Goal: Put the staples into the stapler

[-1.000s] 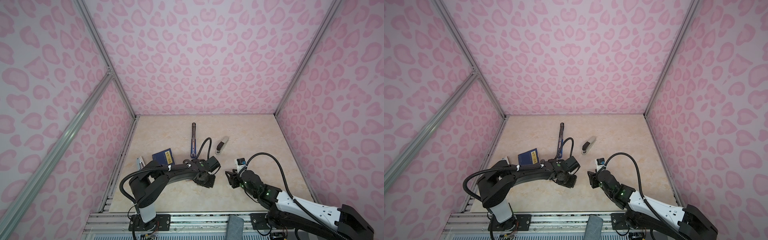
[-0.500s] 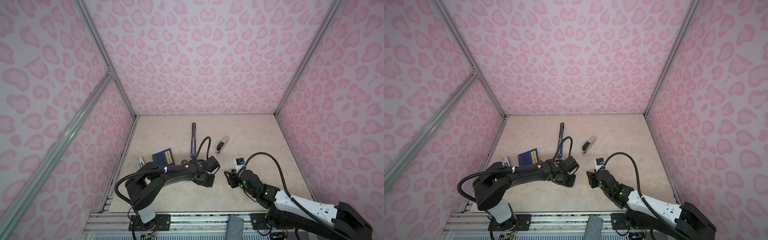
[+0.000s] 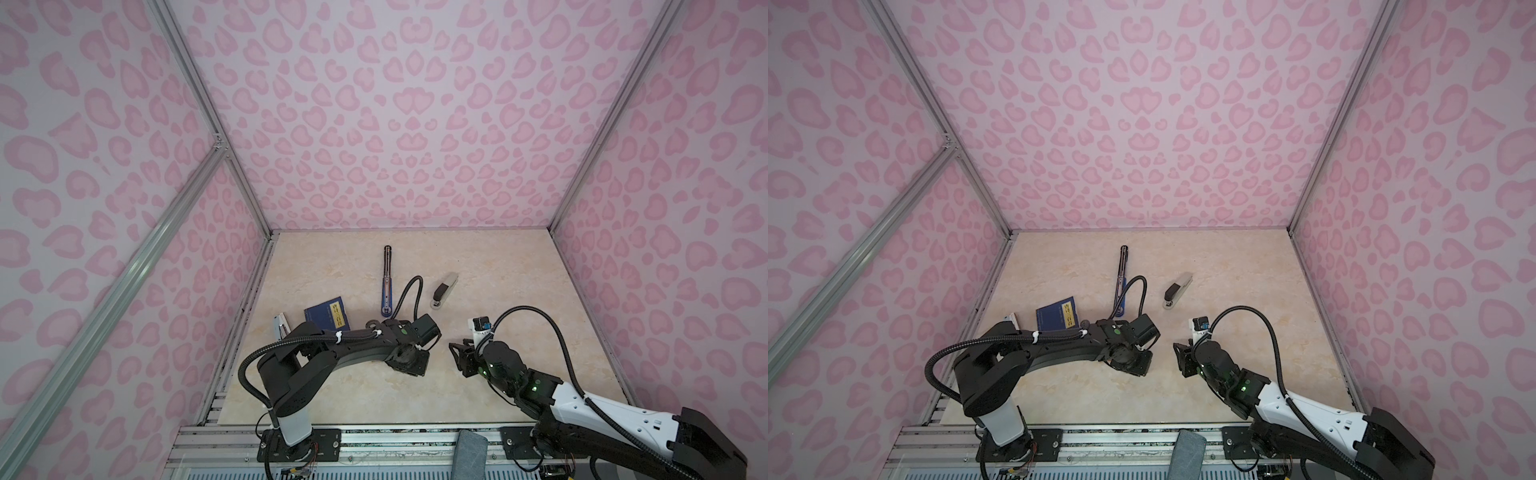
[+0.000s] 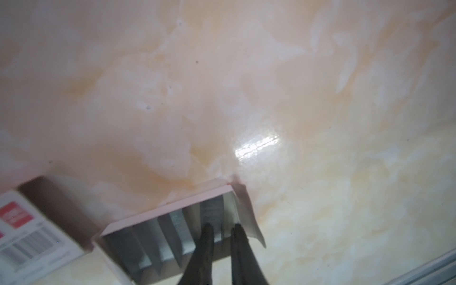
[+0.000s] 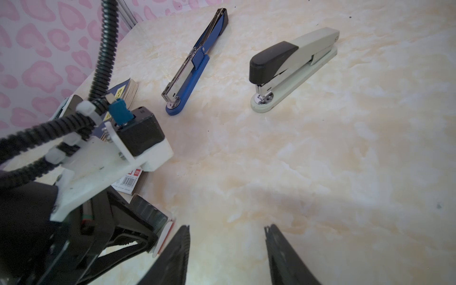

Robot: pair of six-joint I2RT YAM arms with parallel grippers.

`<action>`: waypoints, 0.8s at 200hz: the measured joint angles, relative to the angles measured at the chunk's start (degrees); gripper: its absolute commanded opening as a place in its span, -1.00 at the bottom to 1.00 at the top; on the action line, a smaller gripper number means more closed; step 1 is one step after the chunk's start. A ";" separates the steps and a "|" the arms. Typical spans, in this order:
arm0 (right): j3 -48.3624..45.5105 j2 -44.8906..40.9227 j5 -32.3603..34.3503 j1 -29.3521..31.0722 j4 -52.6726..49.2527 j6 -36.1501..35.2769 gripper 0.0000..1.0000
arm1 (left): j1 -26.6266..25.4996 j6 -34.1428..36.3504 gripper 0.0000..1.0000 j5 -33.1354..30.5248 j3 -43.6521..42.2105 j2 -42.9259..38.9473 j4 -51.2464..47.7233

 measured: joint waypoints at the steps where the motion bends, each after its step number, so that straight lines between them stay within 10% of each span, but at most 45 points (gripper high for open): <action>1: 0.00 -0.02 0.00 0.00 0.00 0.00 0.04 | 0.00 0.02 -0.68 0.00 0.02 0.02 0.02; 160: 3.28 -1.31 -0.09 -1.11 -2.78 -0.24 0.05 | 0.09 2.05 -0.94 -0.39 -0.20 -8.72 -1.14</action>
